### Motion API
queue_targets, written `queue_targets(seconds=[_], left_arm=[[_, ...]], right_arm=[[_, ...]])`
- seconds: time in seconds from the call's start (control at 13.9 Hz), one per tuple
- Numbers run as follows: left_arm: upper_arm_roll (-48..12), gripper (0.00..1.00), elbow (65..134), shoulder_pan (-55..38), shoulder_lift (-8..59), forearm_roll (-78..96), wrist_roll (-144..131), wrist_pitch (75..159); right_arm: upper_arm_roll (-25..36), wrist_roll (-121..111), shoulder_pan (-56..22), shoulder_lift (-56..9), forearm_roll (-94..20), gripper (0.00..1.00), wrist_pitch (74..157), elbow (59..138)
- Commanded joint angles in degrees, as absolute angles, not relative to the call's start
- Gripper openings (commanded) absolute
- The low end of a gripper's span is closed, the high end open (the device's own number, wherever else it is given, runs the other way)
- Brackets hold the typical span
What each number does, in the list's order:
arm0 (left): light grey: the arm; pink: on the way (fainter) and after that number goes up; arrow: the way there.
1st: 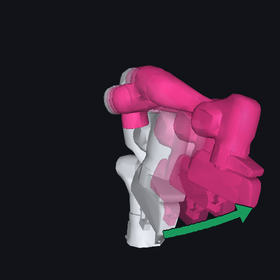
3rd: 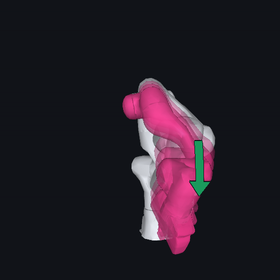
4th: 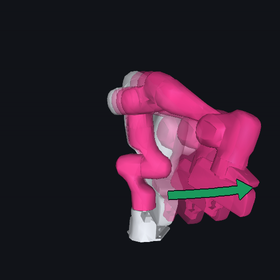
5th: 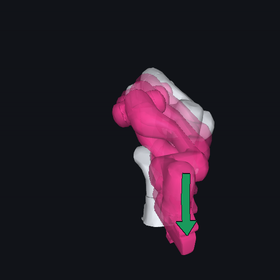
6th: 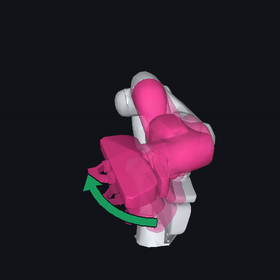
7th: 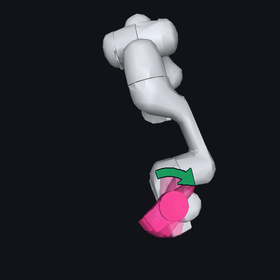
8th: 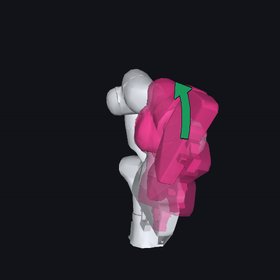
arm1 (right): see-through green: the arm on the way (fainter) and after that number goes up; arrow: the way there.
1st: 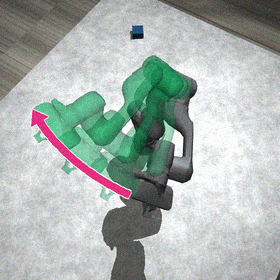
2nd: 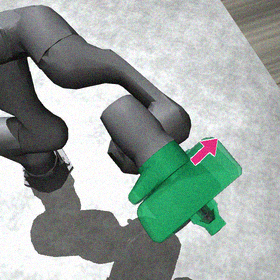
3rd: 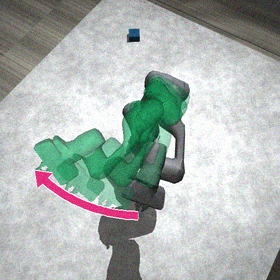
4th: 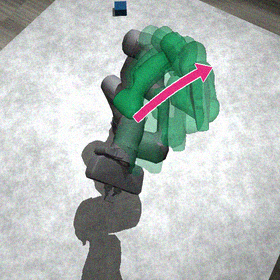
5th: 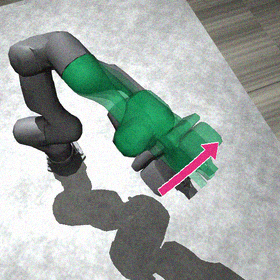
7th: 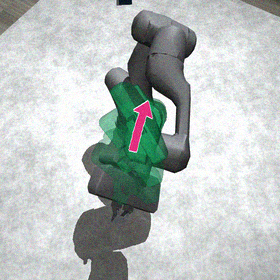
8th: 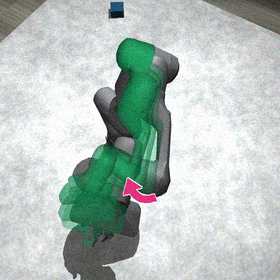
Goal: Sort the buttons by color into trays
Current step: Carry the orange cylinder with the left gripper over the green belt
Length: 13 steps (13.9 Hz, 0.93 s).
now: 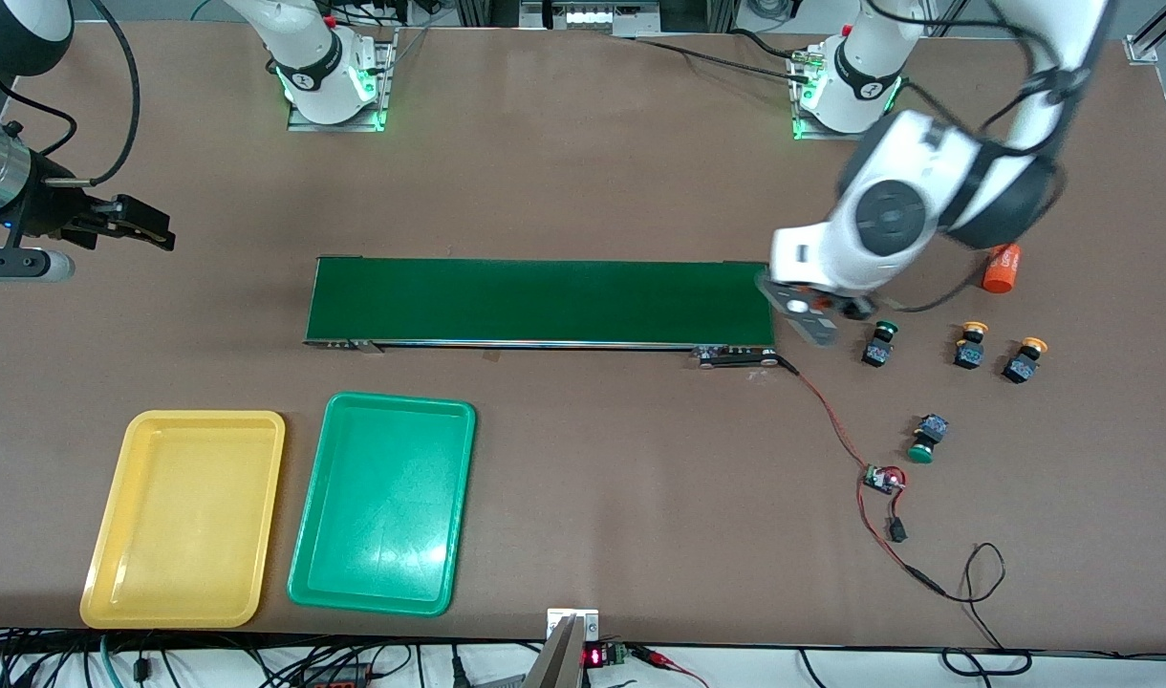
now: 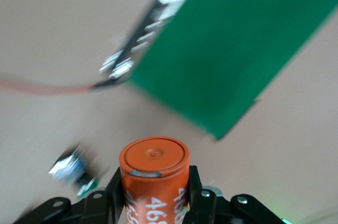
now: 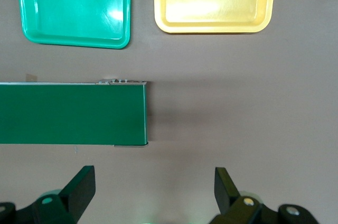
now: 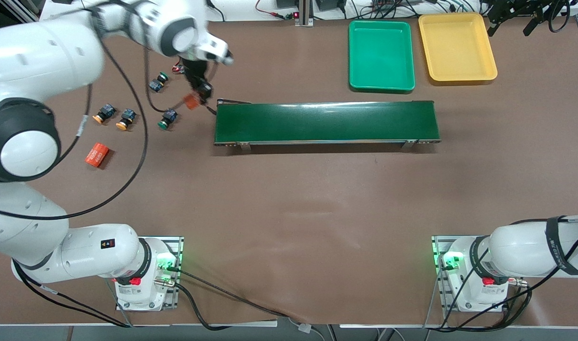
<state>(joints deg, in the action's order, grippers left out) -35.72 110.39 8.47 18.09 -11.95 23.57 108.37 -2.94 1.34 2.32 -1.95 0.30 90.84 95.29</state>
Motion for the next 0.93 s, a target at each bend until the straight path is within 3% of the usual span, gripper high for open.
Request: queue_targets(seconds=[0.0,0.57,0.65,0.72,0.86], left_arm=[[-36.7,0.02,108.9,2.9,22.4,-13.6,27.7,111.7],[-36.7,0.05,112.8,2.5,28.2,-22.4,41.0,125.3],[-36.7,0.38,112.9,2.3,28.3,-22.4,41.0,125.4],[-36.7,0.99,112.8,2.0,28.2,-22.6,41.0,125.3],[-36.9,1.0,112.7,2.4,27.3,-22.6,41.1,124.5]], right_arm=[[-3.3,1.5,2.9,-2.5,-0.4,1.0,90.2,94.2],[-3.3,1.8,2.9,-2.5,-0.4,1.0,90.0,94.3],[-3.3,1.8,2.9,-2.5,-0.4,1.0,90.0,94.2],[-3.3,1.8,2.9,-2.5,-0.4,1.0,90.0,94.2],[-3.3,1.8,2.9,-2.6,-0.4,1.0,90.0,94.2]])
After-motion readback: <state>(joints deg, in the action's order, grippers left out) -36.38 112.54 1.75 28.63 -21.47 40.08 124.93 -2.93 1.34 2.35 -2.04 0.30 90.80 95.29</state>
